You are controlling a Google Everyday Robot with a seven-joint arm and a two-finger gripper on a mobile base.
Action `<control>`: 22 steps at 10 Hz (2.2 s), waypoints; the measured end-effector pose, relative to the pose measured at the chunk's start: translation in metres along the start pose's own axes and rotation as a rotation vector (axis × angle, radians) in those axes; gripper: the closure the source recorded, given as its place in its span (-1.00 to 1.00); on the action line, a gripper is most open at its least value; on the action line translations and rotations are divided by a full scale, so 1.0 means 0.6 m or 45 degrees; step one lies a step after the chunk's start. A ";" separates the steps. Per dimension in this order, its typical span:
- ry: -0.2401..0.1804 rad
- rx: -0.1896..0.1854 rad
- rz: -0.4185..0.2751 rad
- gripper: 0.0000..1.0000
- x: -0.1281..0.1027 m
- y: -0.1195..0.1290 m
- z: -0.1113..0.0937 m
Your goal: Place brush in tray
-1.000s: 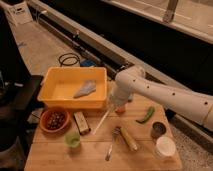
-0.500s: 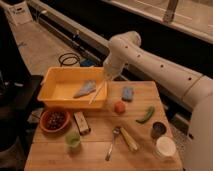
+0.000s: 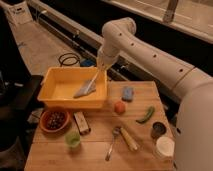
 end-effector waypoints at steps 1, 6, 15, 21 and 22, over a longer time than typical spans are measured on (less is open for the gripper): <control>0.000 -0.001 0.001 1.00 0.000 0.001 0.000; 0.036 0.056 -0.031 1.00 0.010 -0.035 0.009; -0.002 0.266 -0.003 1.00 -0.077 -0.196 0.173; 0.056 0.223 0.053 1.00 -0.061 -0.181 0.190; 0.059 0.197 0.090 1.00 -0.055 -0.163 0.207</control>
